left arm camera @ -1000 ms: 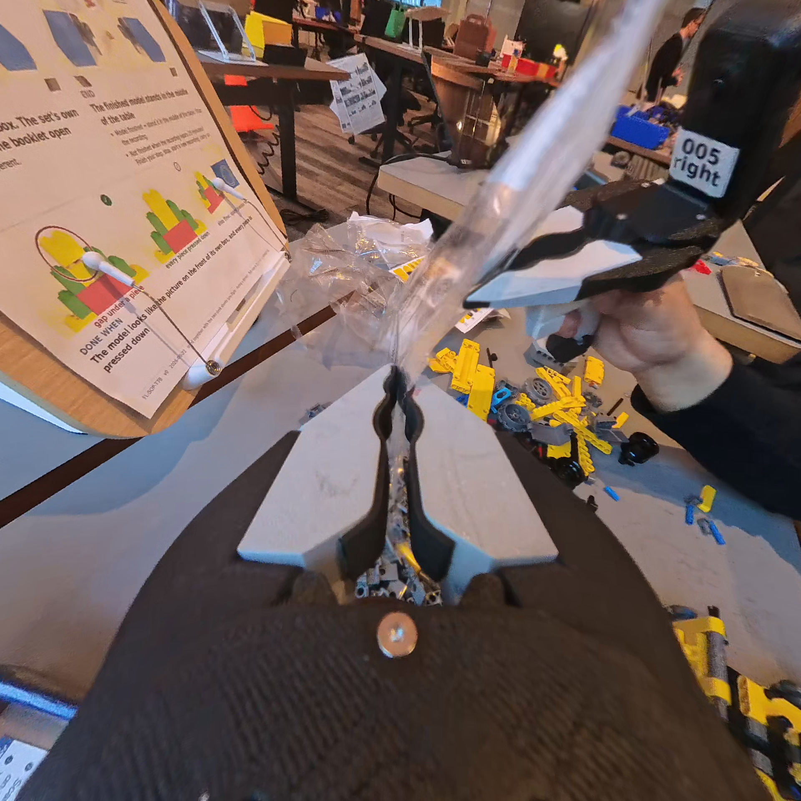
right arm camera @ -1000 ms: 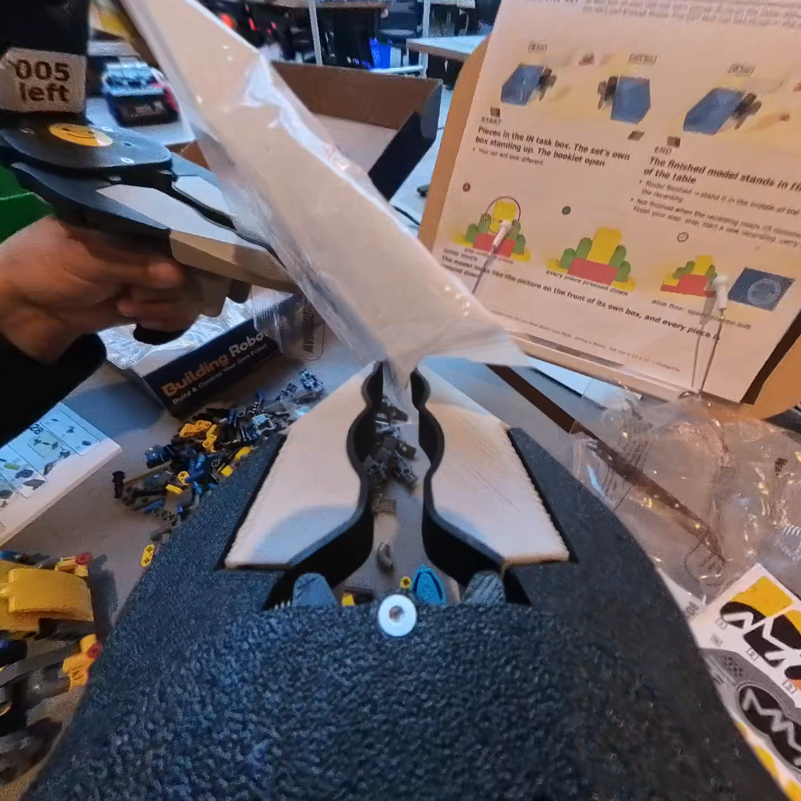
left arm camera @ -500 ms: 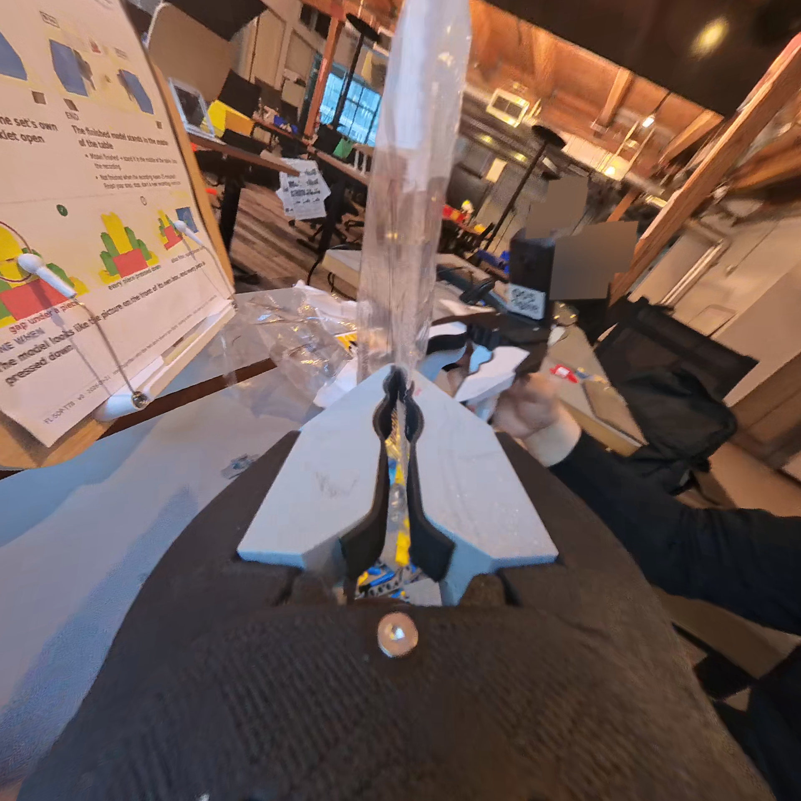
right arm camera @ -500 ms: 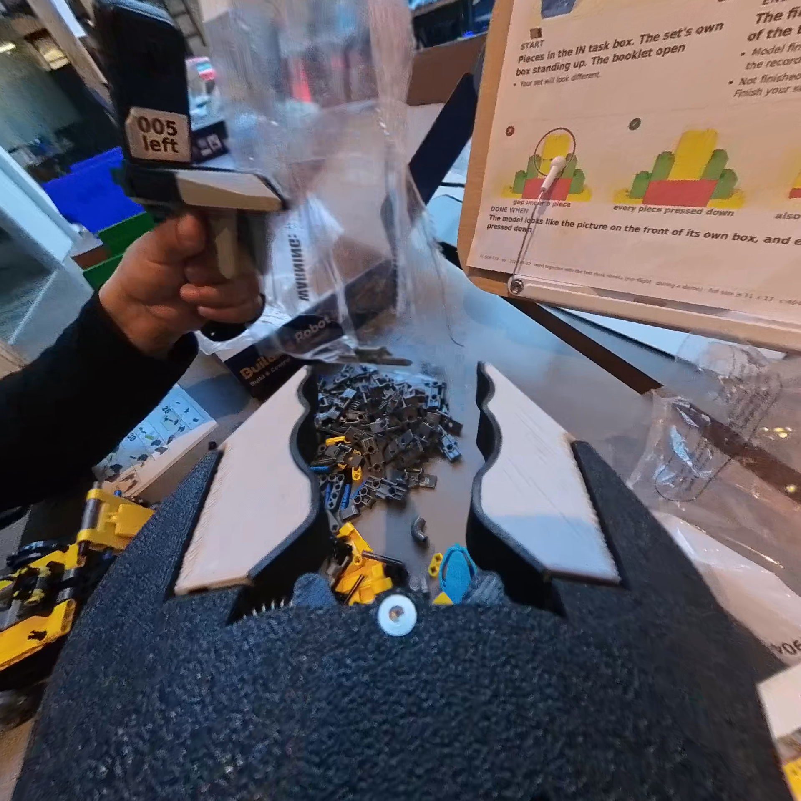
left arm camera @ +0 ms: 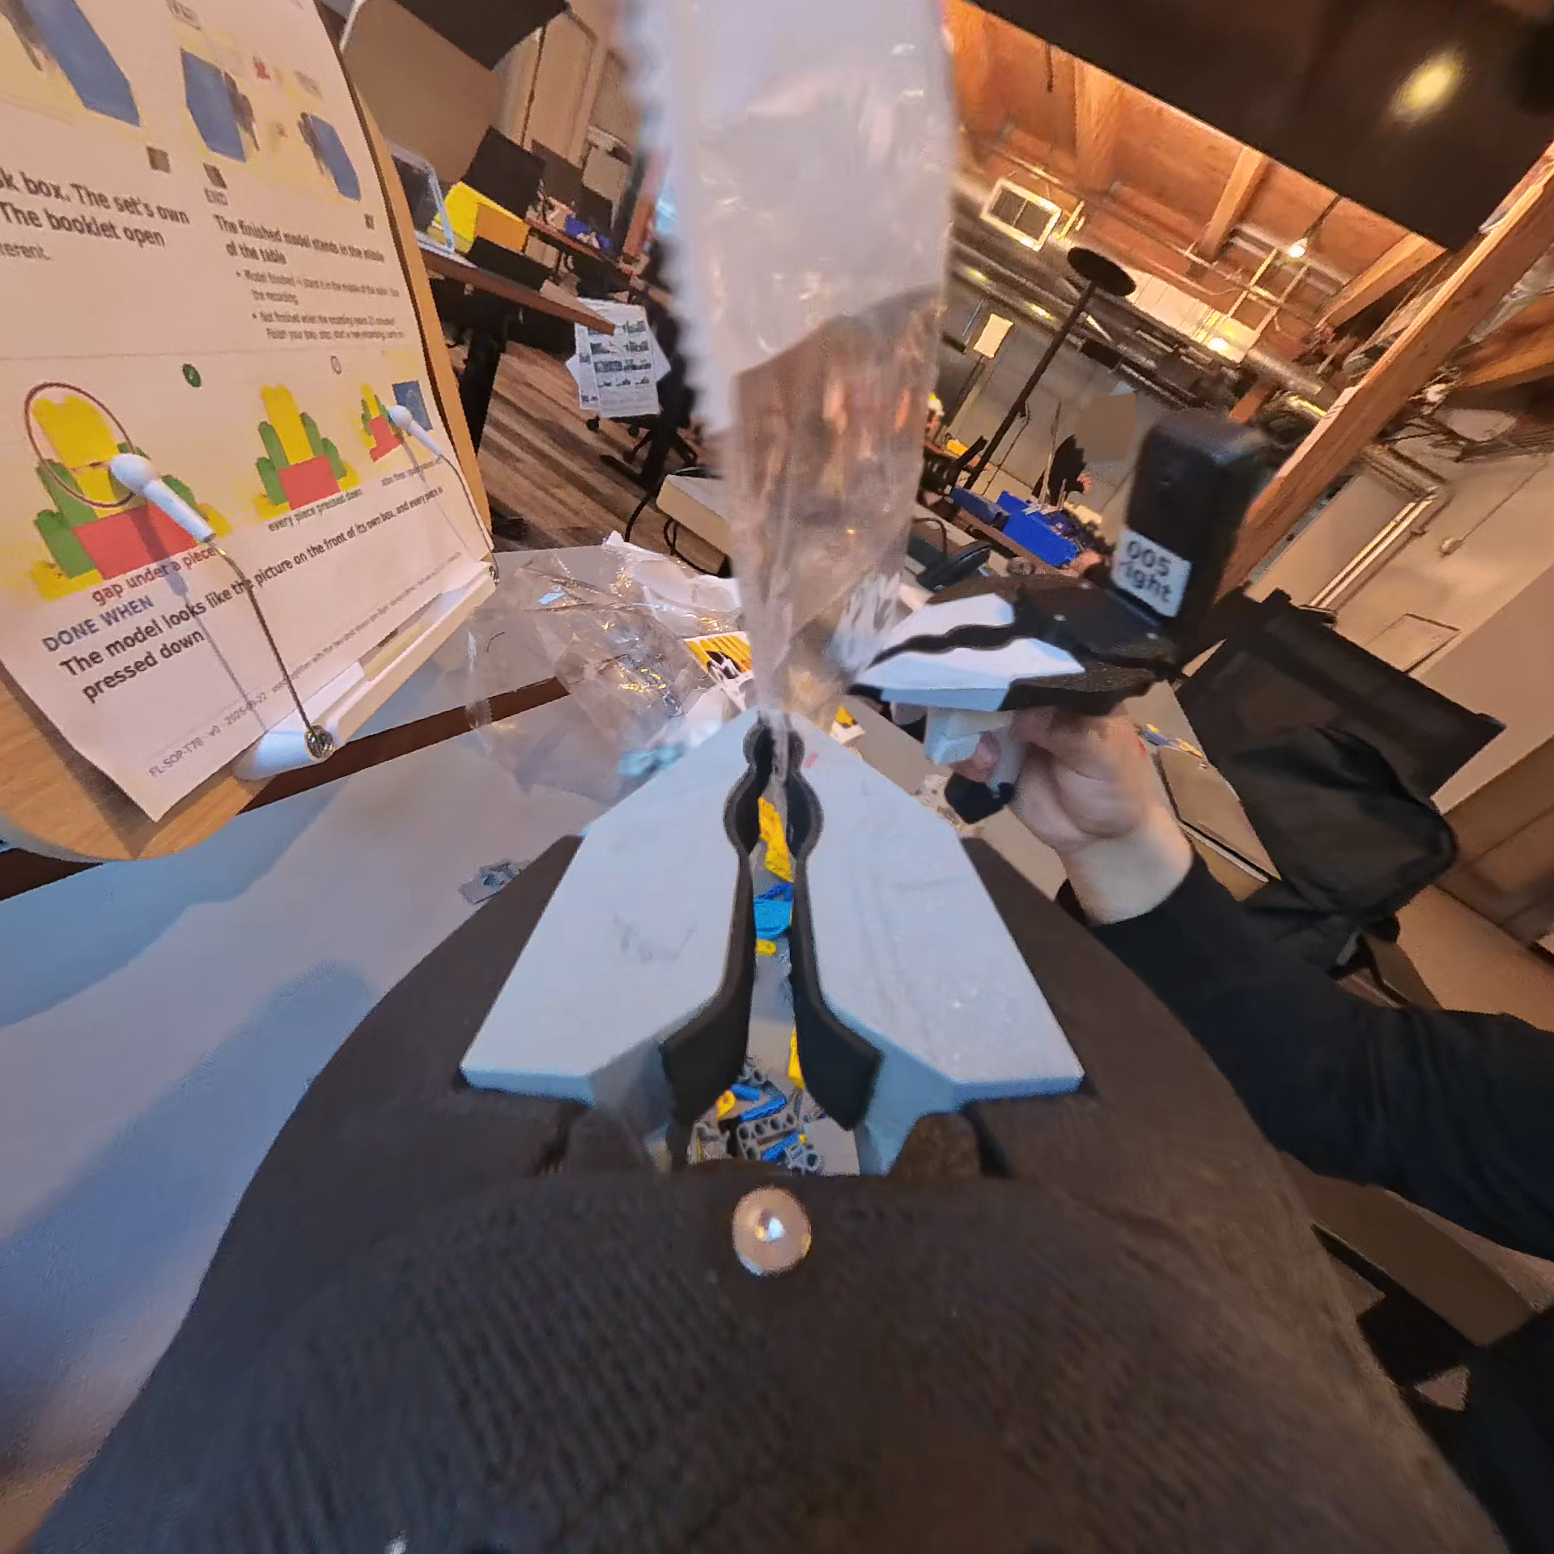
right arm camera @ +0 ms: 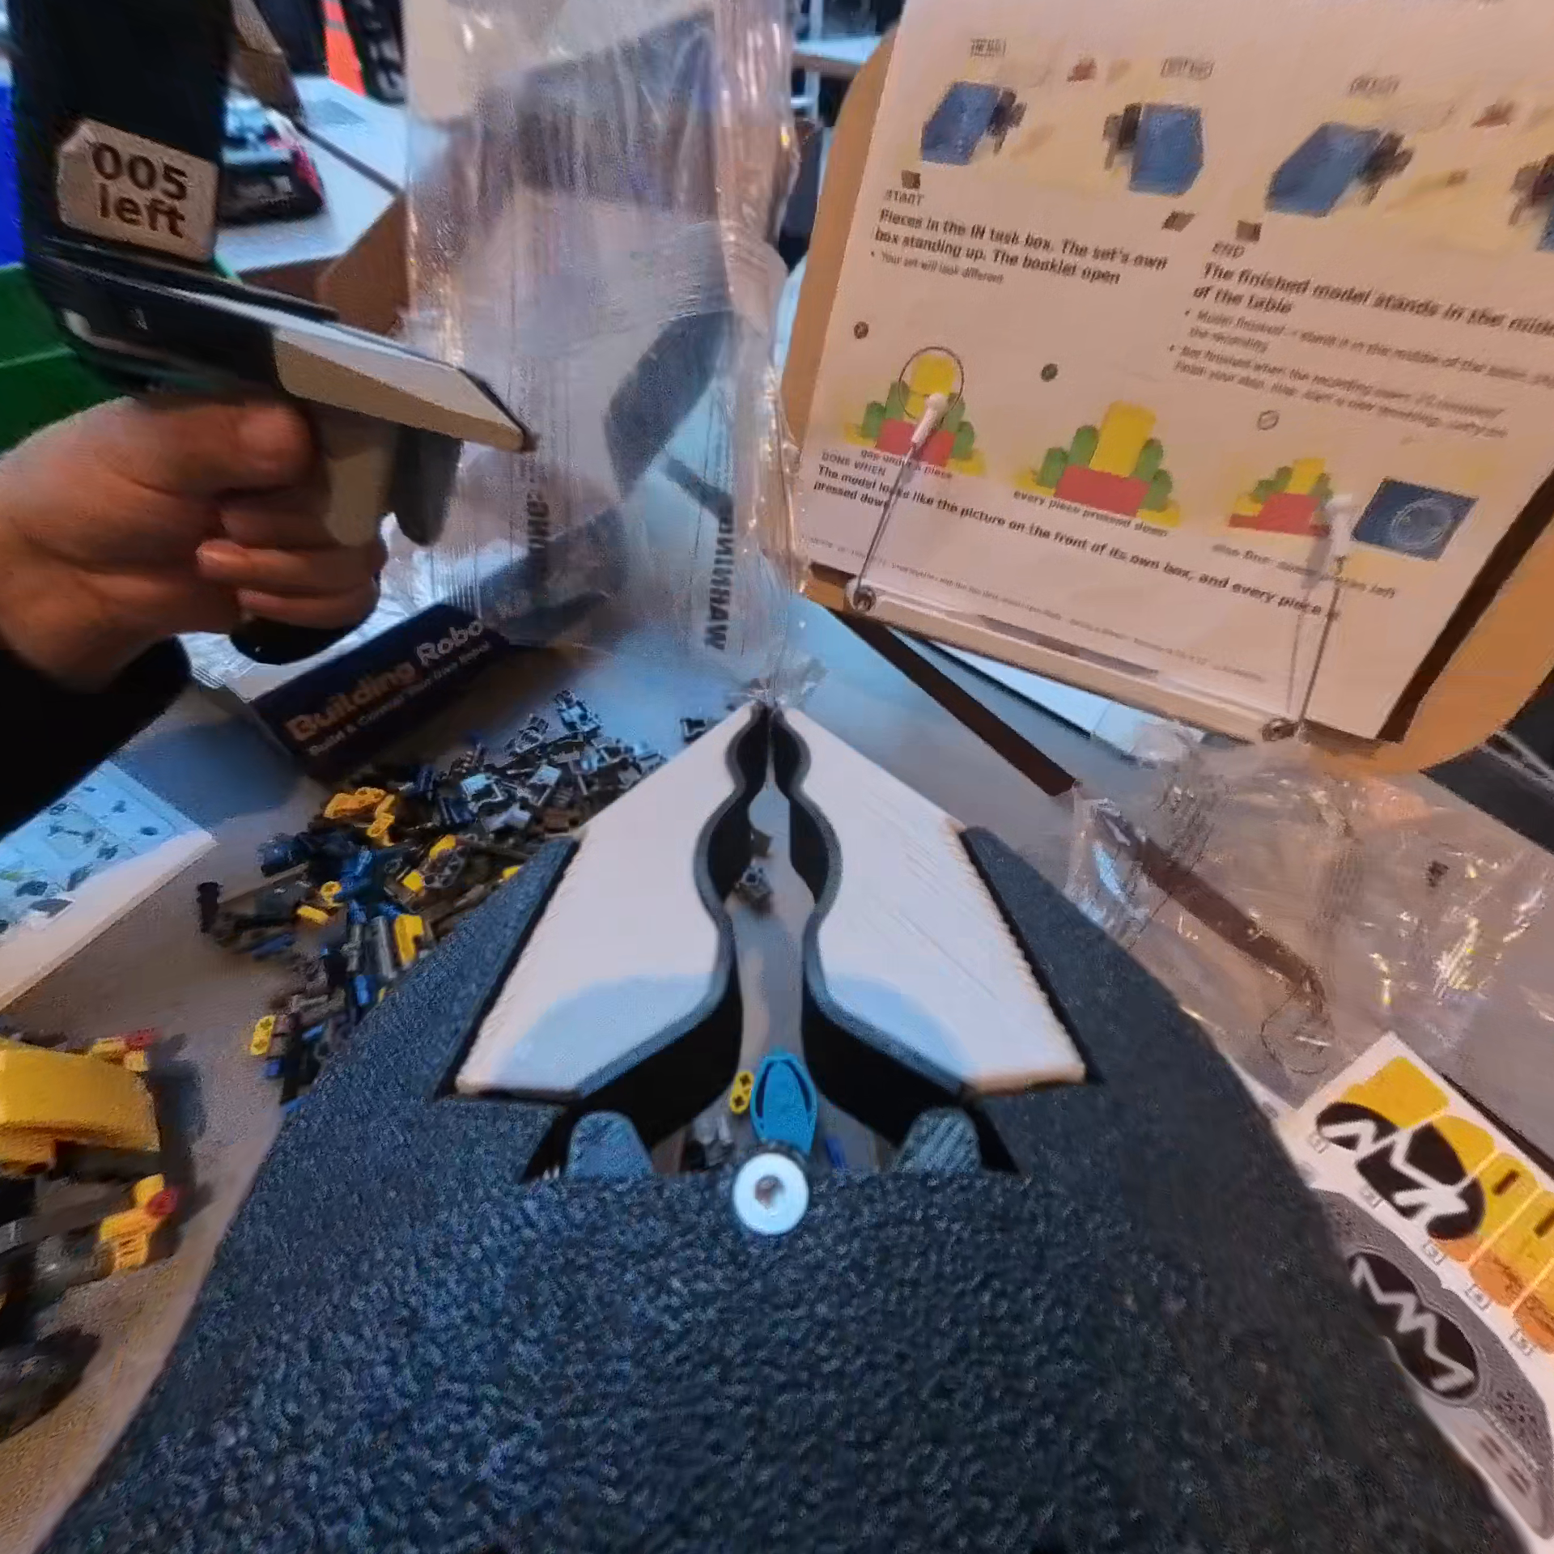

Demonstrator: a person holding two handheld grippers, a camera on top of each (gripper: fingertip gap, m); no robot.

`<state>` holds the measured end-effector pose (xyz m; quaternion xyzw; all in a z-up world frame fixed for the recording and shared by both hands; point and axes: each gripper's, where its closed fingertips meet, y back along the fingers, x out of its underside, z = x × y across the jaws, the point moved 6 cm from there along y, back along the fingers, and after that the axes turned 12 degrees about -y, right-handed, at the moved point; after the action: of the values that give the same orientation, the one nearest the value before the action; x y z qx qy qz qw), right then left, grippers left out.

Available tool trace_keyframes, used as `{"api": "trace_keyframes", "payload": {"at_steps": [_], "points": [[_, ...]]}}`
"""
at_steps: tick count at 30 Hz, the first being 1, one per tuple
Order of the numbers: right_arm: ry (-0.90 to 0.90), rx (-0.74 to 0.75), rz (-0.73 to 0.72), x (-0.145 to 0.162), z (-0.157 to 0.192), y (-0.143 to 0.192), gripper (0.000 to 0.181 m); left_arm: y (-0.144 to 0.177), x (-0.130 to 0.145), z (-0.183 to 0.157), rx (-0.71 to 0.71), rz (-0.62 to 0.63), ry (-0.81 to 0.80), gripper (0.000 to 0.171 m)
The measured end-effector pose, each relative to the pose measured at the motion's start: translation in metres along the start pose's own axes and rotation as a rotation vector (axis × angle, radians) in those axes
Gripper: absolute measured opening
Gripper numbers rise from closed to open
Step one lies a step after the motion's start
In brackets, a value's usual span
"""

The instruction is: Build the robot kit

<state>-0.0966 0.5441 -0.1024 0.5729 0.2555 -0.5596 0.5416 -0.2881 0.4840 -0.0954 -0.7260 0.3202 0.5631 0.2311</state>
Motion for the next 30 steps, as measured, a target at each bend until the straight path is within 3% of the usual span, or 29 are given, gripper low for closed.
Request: {"api": "trace_keyframes", "payload": {"at_steps": [3,5,8,21,30], "points": [[0.031,-0.059,0.065,0.003,0.015,-0.004,0.000,-0.002,0.001,0.001,-0.011,0.002,0.010,0.000],[0.071,0.037,0.045,0.002,0.010,-0.004,0.000,-0.002,0.002,0.002,-0.017,0.008,0.008,0.000],[0.049,-0.027,0.083,0.004,0.017,-0.006,0.000,-0.002,0.002,0.001,-0.010,0.008,0.011,0.000],[0.045,-0.066,0.002,-0.012,0.029,0.009,0.000,0.003,-0.016,-0.016,0.058,-0.068,-0.003,0.000],[0.012,-0.073,-0.051,-0.021,0.029,0.026,0.032,0.003,-0.039,-0.044,0.018,-0.155,-0.145,0.000]]}}
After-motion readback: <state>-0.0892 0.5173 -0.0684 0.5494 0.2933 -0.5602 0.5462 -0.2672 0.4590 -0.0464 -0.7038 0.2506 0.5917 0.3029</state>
